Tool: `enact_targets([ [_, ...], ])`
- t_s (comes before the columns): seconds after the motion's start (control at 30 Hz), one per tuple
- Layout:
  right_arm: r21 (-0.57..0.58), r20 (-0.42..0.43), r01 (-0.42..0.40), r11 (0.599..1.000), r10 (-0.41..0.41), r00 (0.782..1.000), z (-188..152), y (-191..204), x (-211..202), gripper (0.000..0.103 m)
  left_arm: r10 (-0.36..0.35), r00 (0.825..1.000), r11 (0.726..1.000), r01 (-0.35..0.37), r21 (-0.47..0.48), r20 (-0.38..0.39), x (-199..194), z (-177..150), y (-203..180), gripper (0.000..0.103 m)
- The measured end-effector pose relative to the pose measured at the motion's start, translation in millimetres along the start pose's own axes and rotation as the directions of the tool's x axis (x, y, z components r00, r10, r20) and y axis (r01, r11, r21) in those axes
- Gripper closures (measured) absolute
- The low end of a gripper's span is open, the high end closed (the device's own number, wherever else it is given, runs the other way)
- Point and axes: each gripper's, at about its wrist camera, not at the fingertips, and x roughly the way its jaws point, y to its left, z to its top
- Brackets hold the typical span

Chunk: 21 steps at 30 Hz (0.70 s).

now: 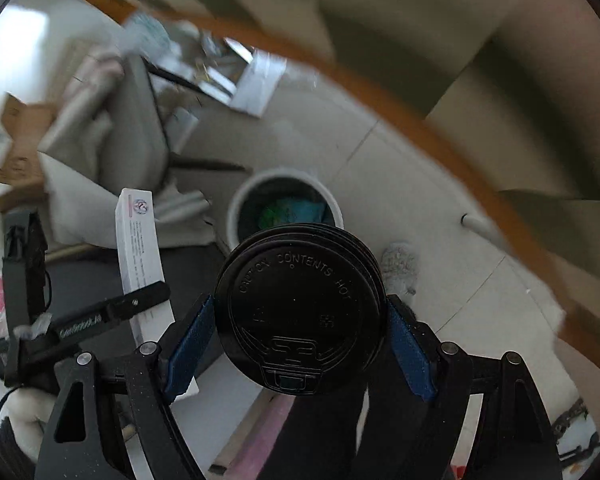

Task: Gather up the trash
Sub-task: 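Carry the white box and black lid to the bin and release both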

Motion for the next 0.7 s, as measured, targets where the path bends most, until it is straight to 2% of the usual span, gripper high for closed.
enact_targets([
  [0.17,-0.015,-0.065,-0.008,1.000,0.007,0.998,20,-12,102,0.018,-0.050,0.998,0.997,0.047,-0.062,-0.045,80,37,31,0.053],
  [0.23,-0.026,-0.091,-0.016,1.000,0.014,0.996,27,-16,138,0.018,-0.060,0.997,0.995,0.057,-0.083,-0.043,94,46,39,0.035],
  [0.27,-0.029,-0.106,-0.019,0.999,0.016,0.994,32,-18,156,0.018,-0.069,0.997,0.993,0.065,-0.095,-0.046,97,49,47,0.015],
  [0.3,-0.036,-0.116,-0.024,0.999,0.019,0.993,34,-18,170,0.018,-0.079,0.996,0.991,0.074,-0.113,-0.044,102,50,54,0.007],
  [0.4,-0.044,-0.152,-0.040,0.998,0.033,0.988,44,-18,202,0.017,-0.052,0.998,0.989,0.047,-0.138,-0.033,105,47,70,0.007],
  [0.5,-0.056,-0.157,-0.076,0.996,0.067,0.985,48,-17,220,0.015,0.037,0.999,0.988,-0.032,-0.148,0.026,98,36,78,0.007],
  [0.53,-0.064,-0.158,-0.083,0.995,0.072,0.985,49,-15,224,0.011,0.090,0.994,0.986,-0.079,-0.147,0.068,92,31,78,0.007],
  [0.57,-0.074,-0.159,-0.084,0.994,0.072,0.985,51,-15,229,0.000,0.130,0.986,0.982,-0.114,-0.148,0.101,87,26,79,0.007],
  [0.7,-0.116,-0.135,-0.031,0.993,0.016,0.991,50,-8,227,0.000,0.232,0.961,0.966,-0.208,-0.156,0.152,77,13,82,0.007],
])
